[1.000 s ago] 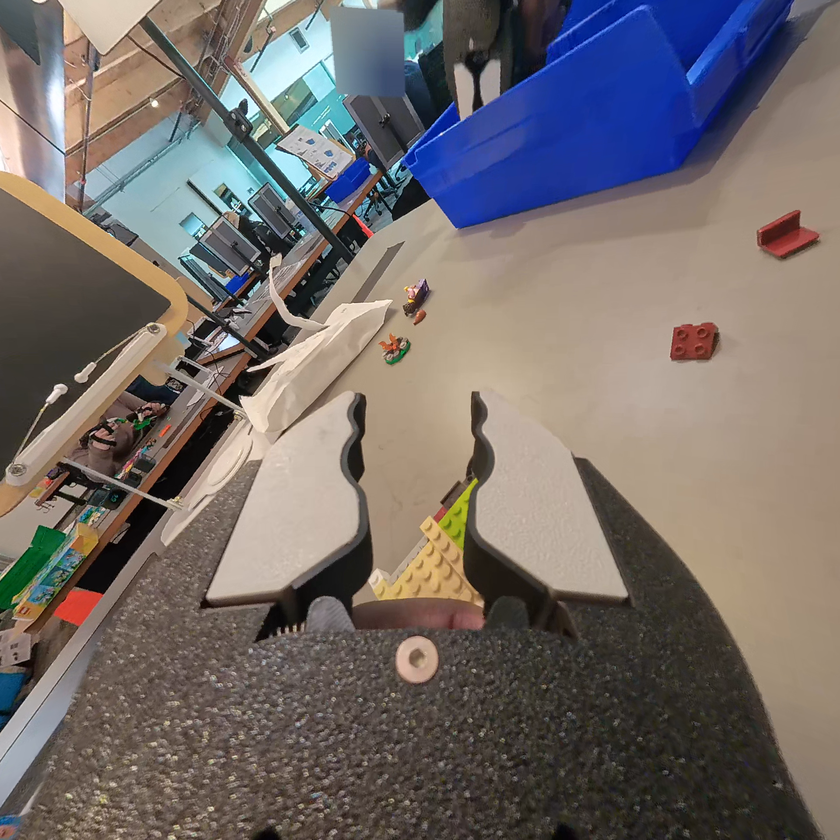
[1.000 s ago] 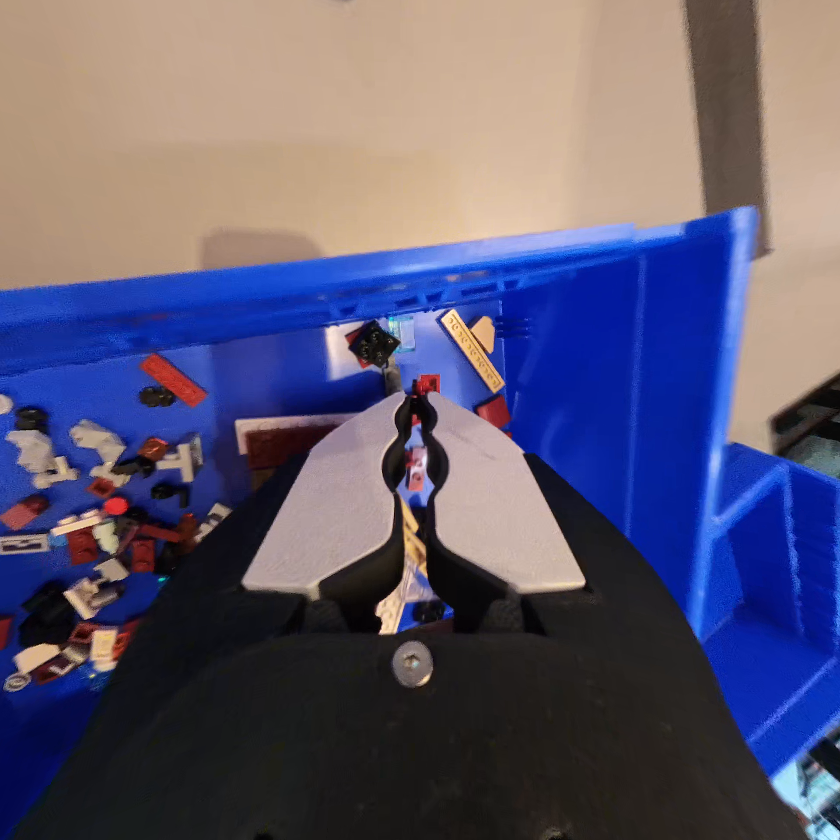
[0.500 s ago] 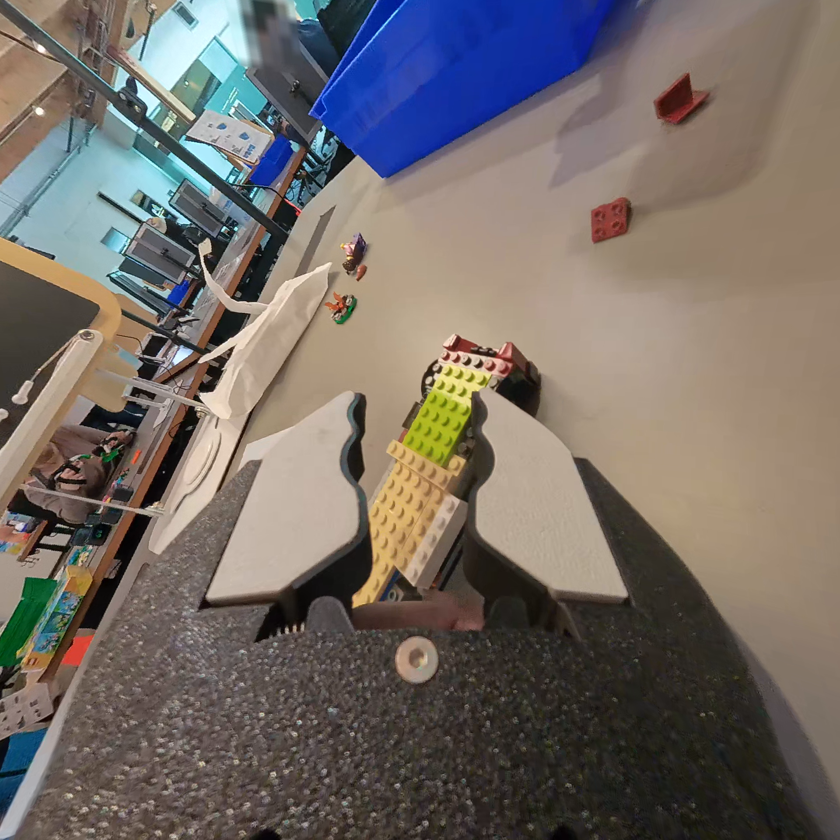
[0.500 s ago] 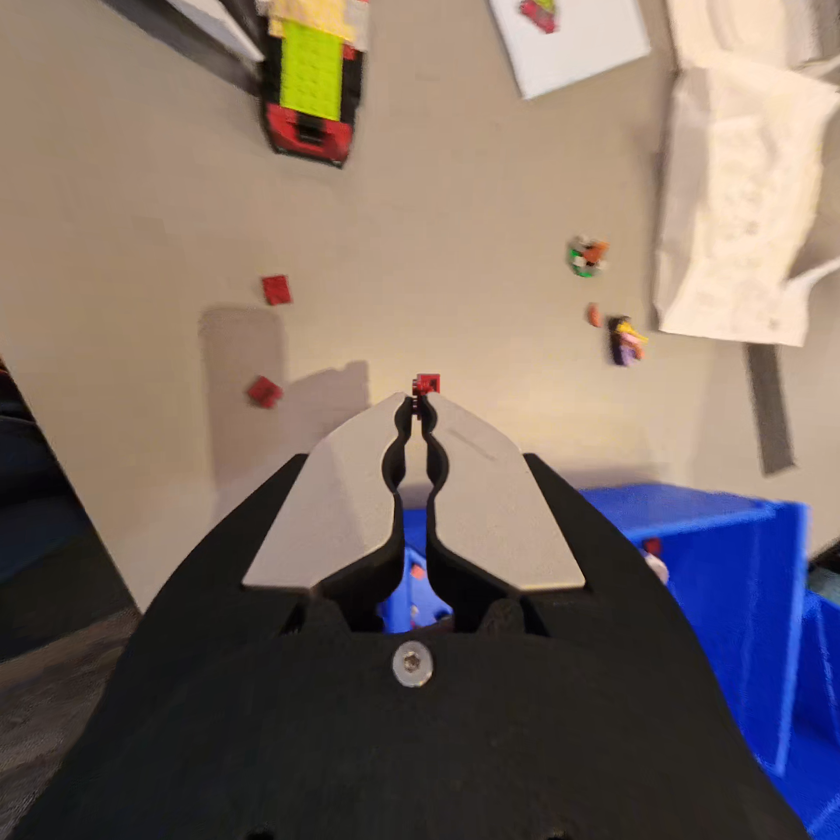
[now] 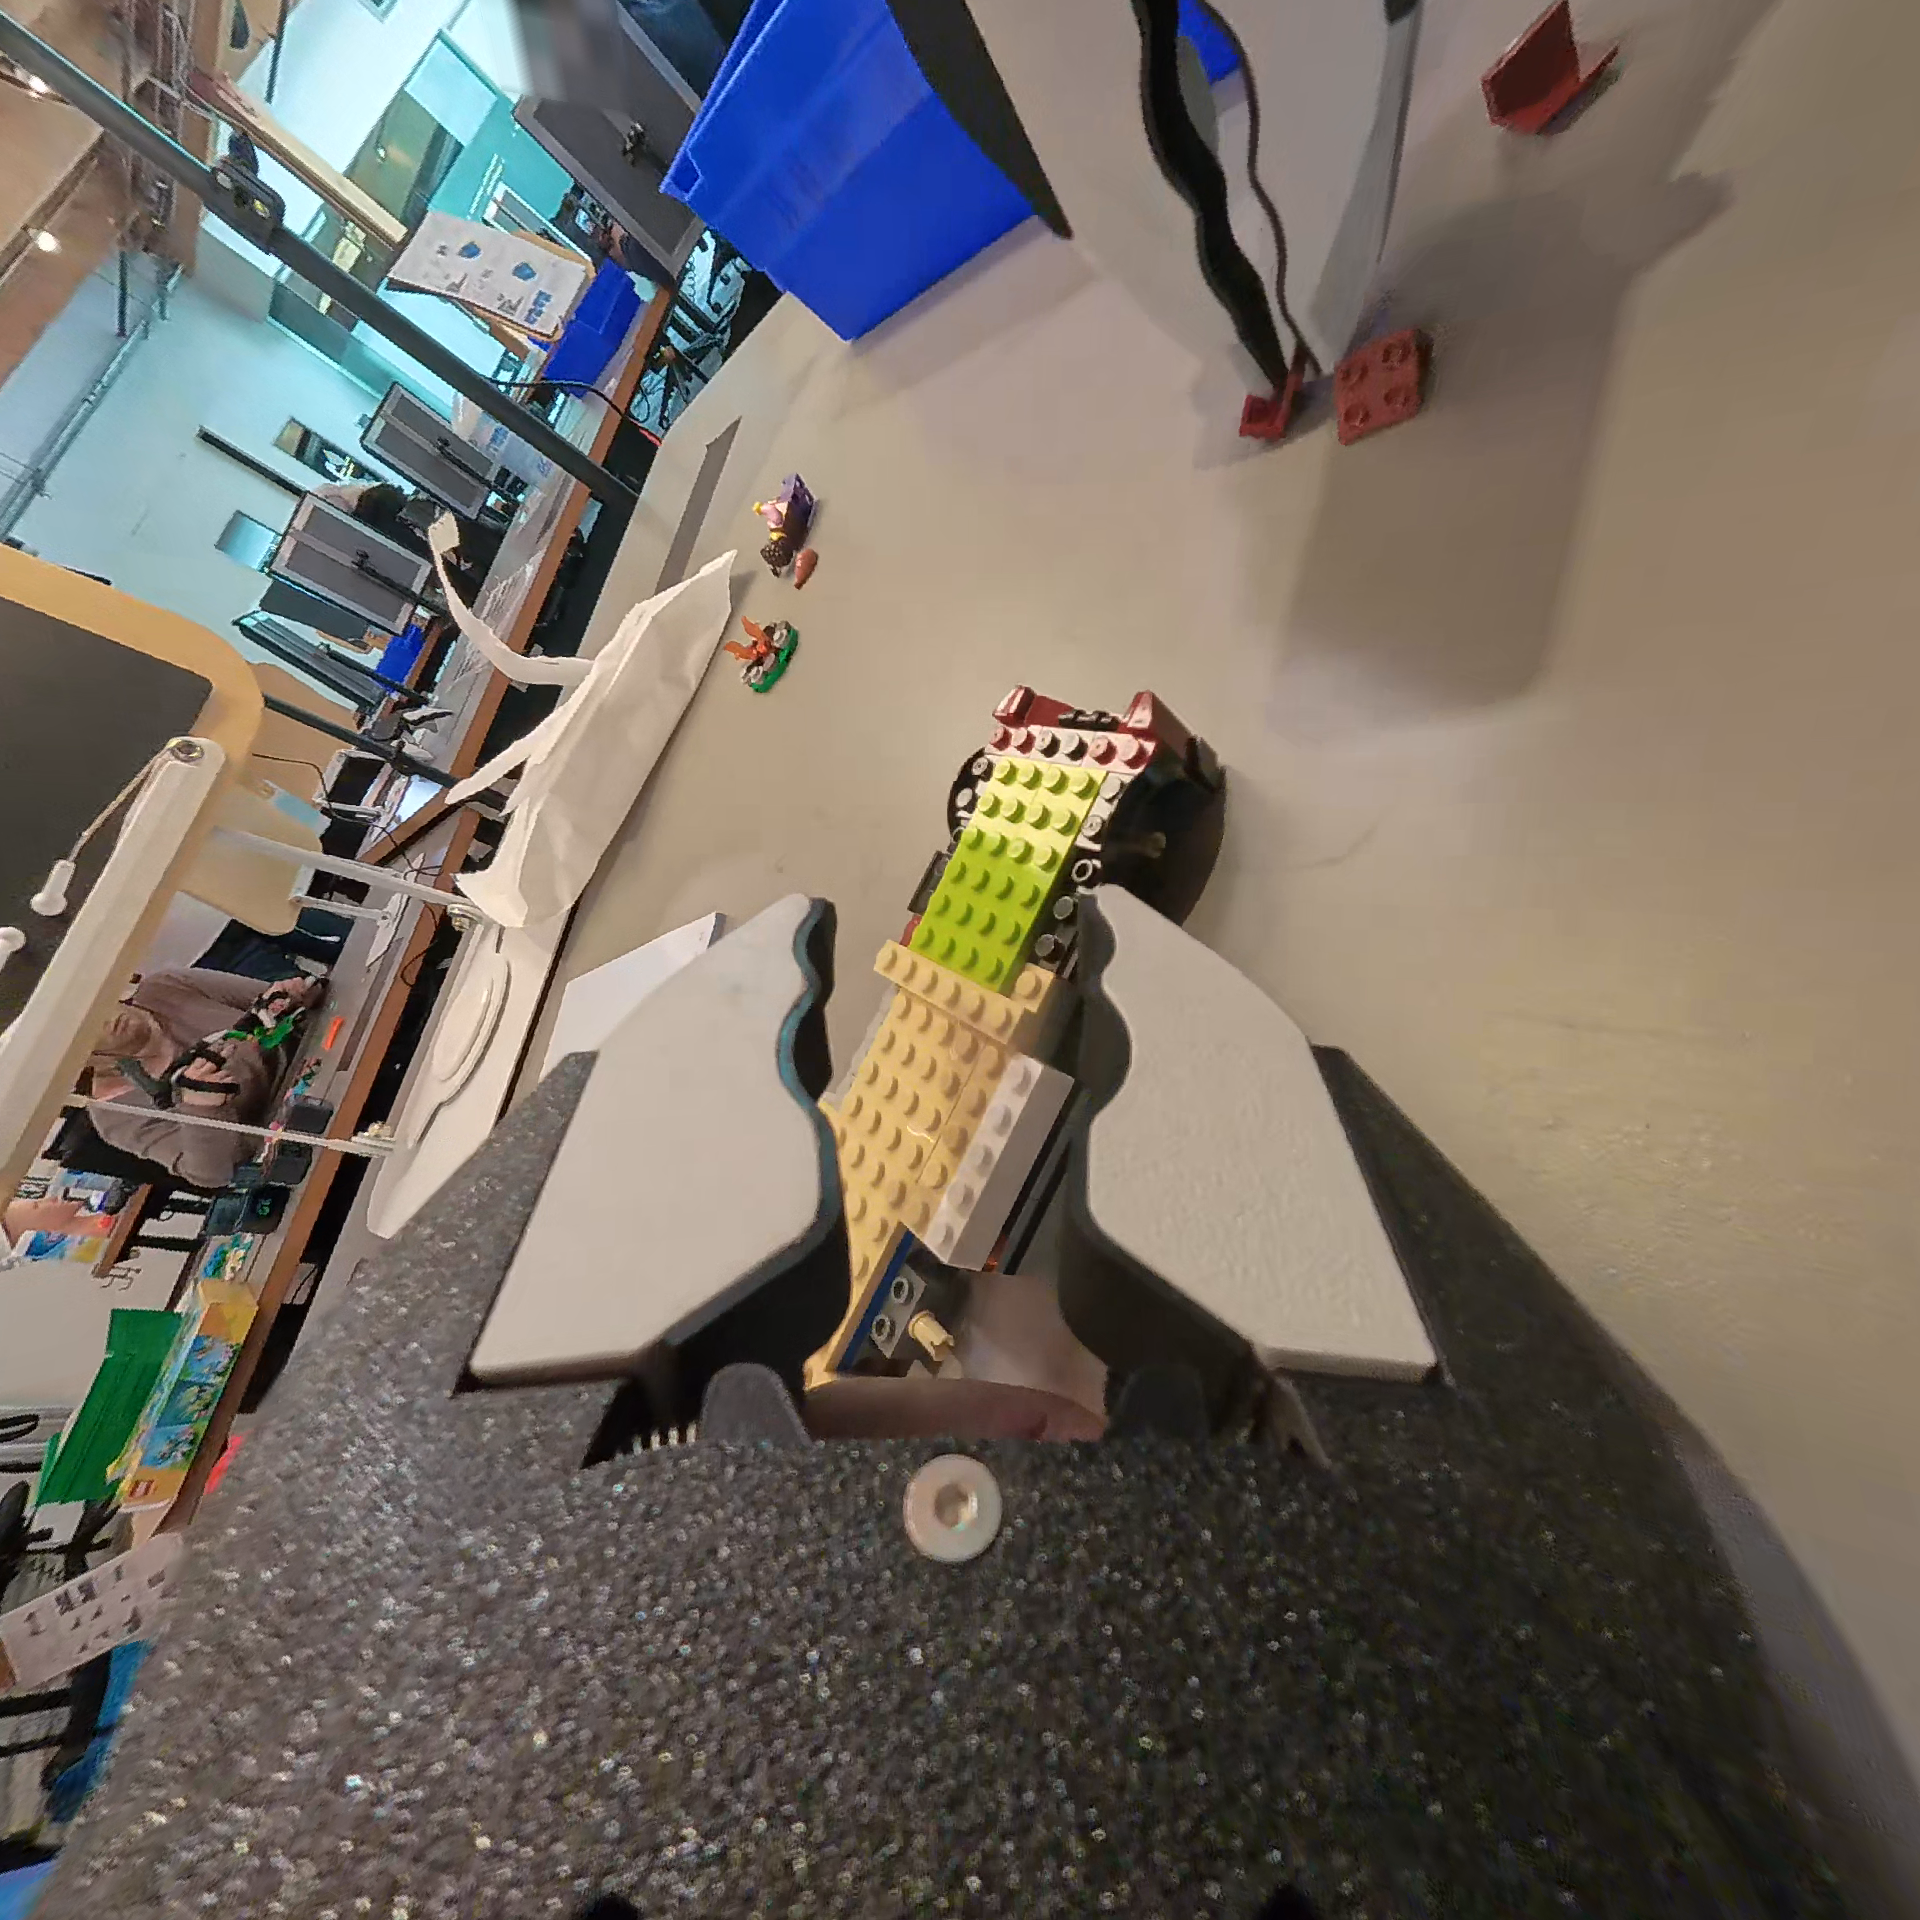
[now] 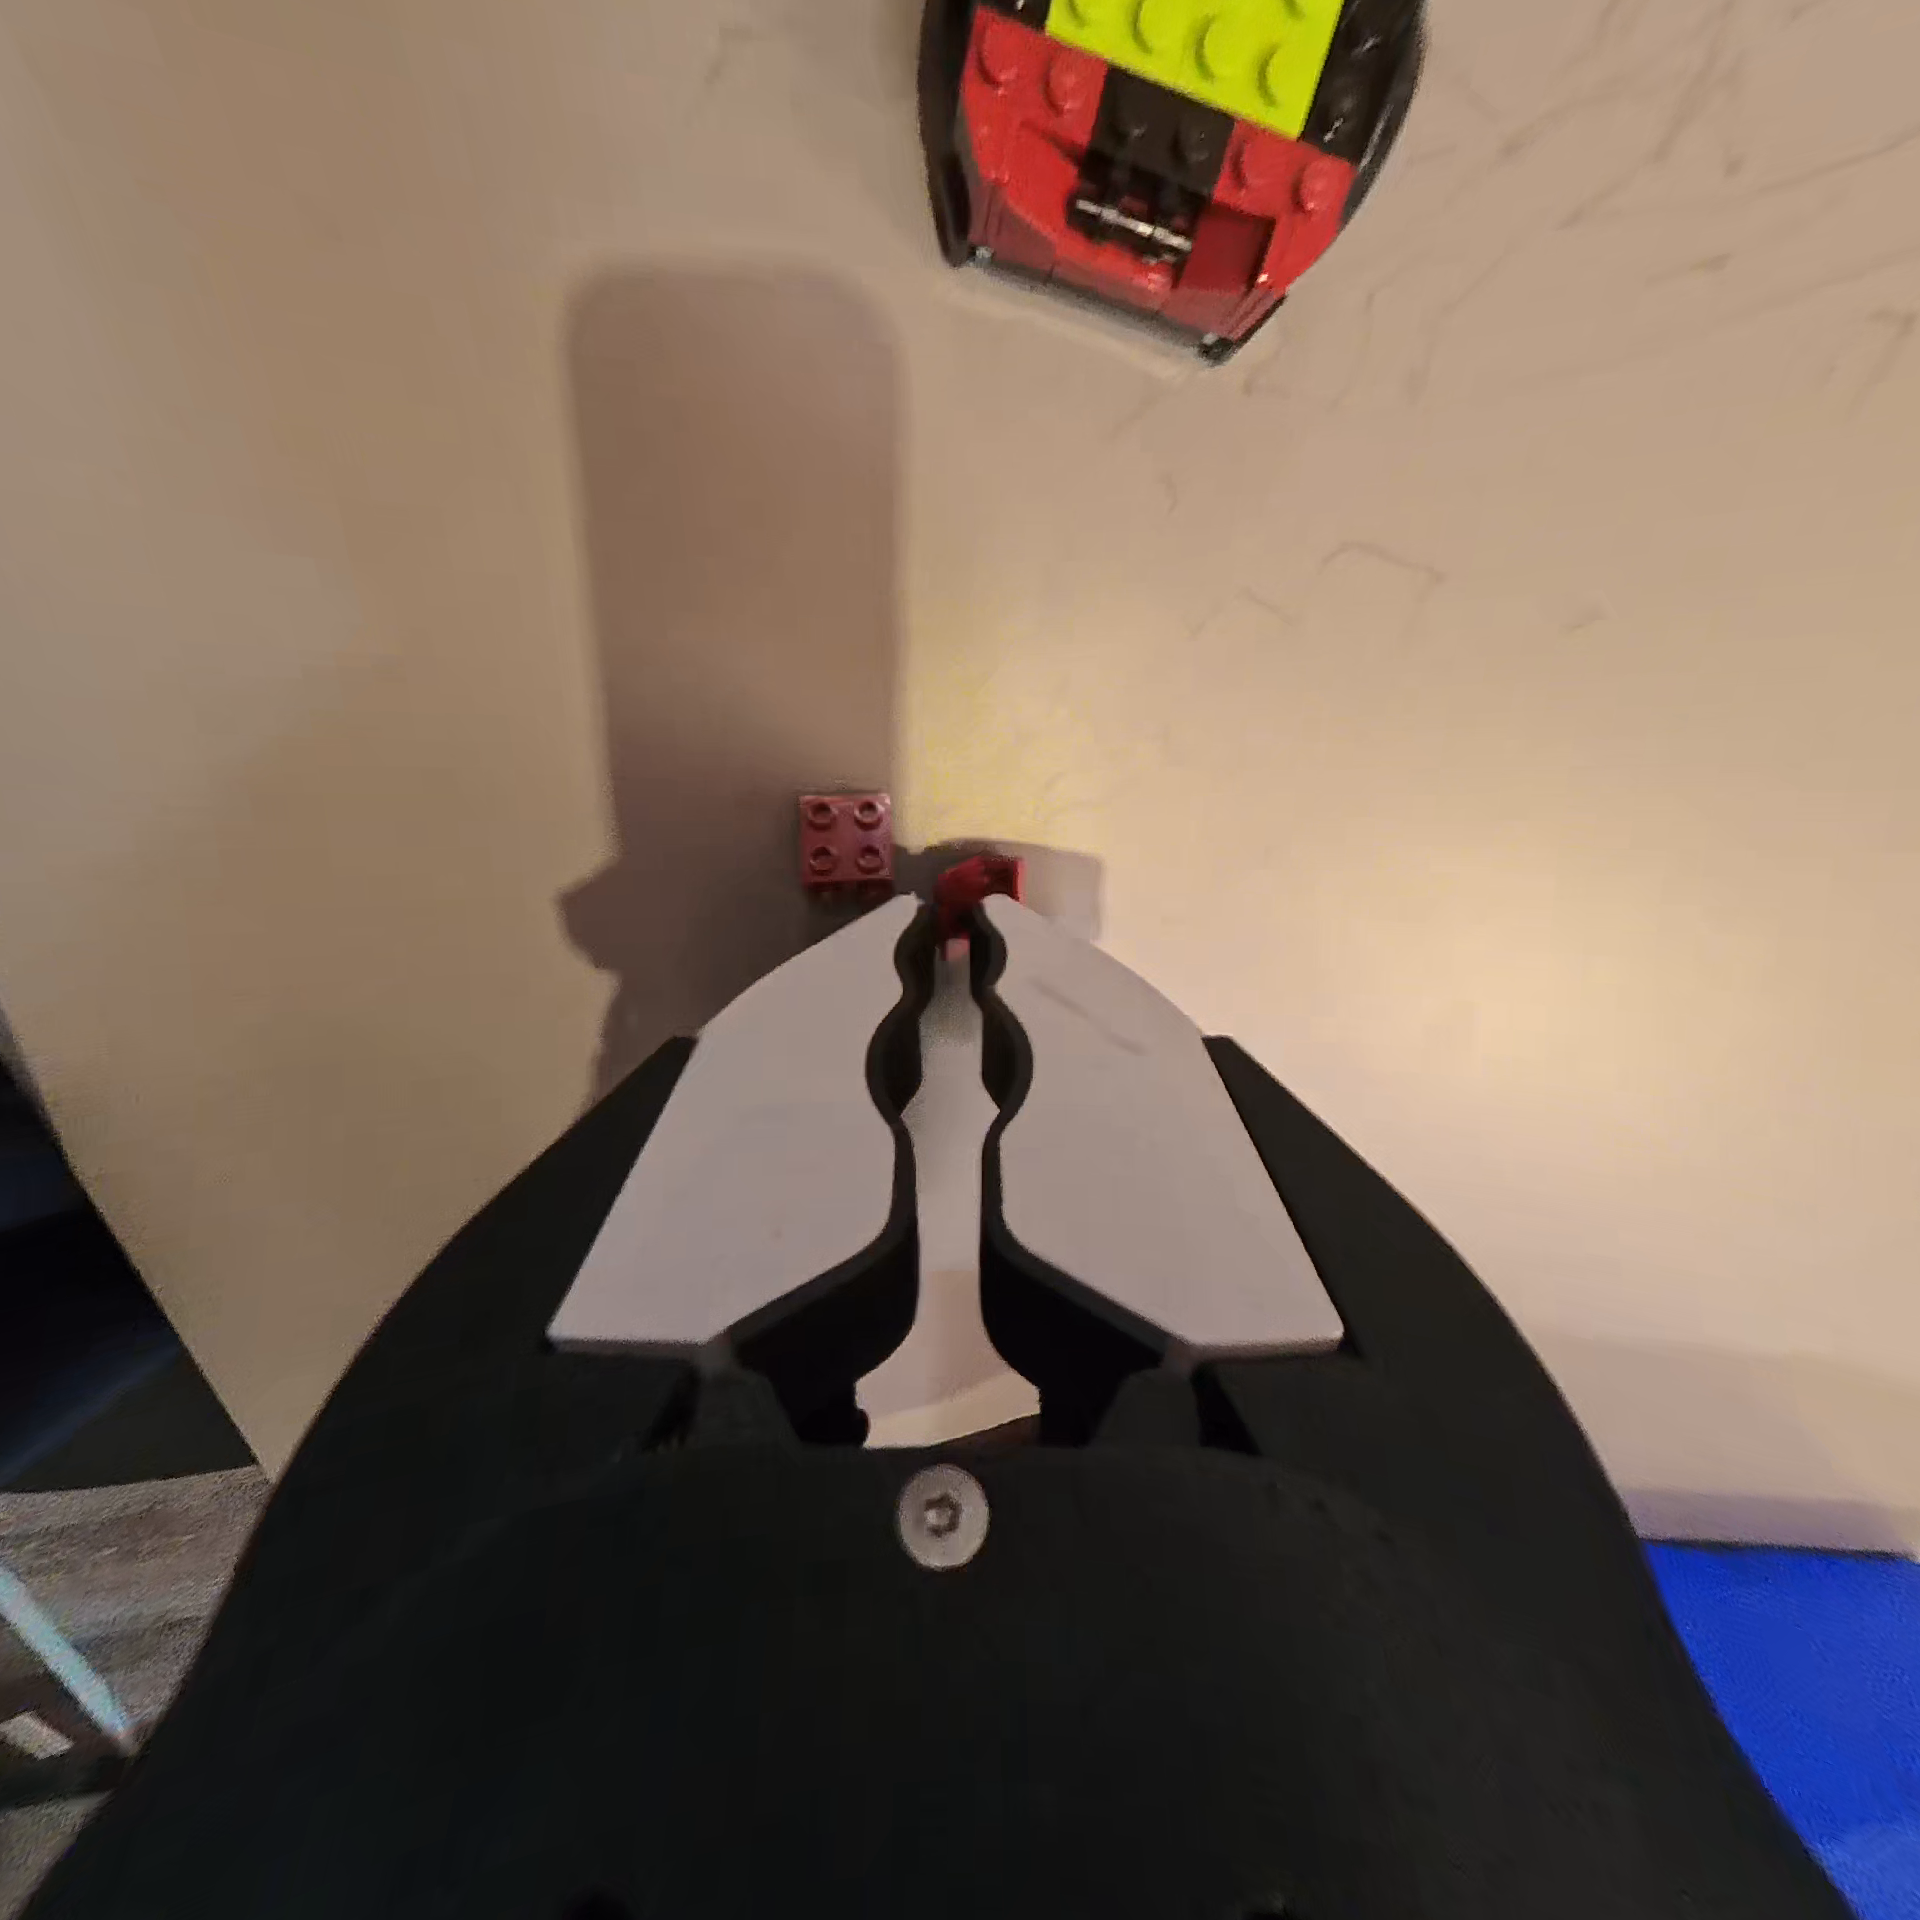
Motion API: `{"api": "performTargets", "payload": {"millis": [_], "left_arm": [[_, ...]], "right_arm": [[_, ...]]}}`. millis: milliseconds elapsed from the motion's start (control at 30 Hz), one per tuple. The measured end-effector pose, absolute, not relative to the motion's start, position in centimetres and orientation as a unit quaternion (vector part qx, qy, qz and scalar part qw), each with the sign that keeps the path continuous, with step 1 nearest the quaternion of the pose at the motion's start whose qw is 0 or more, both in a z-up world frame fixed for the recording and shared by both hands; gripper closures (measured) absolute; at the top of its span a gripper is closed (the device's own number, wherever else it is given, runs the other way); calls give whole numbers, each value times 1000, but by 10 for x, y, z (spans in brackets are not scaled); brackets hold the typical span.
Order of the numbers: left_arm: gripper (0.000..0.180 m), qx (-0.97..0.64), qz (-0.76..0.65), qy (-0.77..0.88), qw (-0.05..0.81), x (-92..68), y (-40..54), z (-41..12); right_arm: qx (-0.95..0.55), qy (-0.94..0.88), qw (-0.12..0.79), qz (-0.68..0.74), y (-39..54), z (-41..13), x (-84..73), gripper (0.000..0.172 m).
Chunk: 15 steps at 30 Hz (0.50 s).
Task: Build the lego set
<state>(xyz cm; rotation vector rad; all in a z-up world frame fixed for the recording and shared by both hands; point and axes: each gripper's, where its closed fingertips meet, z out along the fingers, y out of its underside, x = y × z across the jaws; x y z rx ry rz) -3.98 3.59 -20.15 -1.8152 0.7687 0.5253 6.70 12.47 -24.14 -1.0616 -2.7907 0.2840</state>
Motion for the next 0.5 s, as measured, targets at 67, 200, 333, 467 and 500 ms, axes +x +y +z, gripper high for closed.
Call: {"api": "performTargets", "payload": {"millis": [67,200,333,467,500], "left_arm": [[135,-757,216,319,527,-41,35,-200],[135,-756,208,306,540,-44,34,-195],[135,-755,207,300,545,-45,34,-193],[135,-750,218,304,545,-42,34,-191],[135,-748,224,303,546,-41,34,-190]], "right_arm": [[-360,-925,64,100,123,-241,65,166],[-368,-922,64,99,123,-241,64,165],[-386,-912,84,110,122,-236,62,163],[-392,-904,130,107,129,-231,65,155],[-392,-902,144,108,132,-228,66,154]]}}
